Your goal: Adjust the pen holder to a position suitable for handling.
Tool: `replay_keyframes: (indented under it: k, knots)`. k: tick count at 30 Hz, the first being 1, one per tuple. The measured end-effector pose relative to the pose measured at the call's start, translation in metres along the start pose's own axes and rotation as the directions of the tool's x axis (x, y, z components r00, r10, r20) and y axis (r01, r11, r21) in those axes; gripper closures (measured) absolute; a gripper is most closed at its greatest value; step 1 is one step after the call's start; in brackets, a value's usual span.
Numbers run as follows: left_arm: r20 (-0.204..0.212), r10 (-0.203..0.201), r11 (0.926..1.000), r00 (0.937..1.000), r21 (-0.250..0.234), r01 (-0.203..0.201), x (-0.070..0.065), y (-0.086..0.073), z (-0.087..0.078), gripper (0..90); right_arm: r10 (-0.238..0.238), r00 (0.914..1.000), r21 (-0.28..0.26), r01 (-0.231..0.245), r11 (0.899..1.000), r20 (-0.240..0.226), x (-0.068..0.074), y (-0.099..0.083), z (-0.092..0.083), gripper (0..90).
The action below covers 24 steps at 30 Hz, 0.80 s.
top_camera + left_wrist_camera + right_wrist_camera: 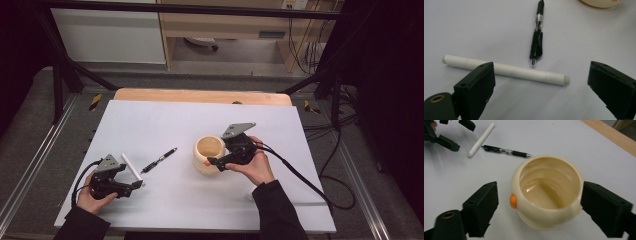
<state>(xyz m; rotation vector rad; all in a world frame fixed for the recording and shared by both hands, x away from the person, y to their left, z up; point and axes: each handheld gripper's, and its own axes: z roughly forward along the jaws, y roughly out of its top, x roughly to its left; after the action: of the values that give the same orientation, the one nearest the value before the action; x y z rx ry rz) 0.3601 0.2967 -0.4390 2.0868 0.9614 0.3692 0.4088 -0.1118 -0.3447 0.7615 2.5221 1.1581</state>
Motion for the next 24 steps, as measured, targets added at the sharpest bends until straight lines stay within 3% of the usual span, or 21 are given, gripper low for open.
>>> replay_keyframes:
  k: [9,17,24]
  knots:
    - [-0.005,0.004,1.0,1.0,0.0,-0.004,0.0,0.0,0.0,7.9,0.069,0.9971,-0.017,-0.068,0.998,0.032,-0.007,-0.036,-0.032,16.4]
    - [-0.007,0.004,1.0,1.0,0.001,-0.004,-0.001,0.001,0.0,8.0,0.13,0.9913,0.006,-0.13,0.992,0.024,-0.014,-0.09,-0.045,35.1]
    - [-0.006,0.005,1.0,1.0,0.002,-0.005,-0.001,0.001,0.0,8.1,0.185,0.9822,-0.018,-0.185,0.983,0.029,-0.016,-0.124,-0.052,53.9]
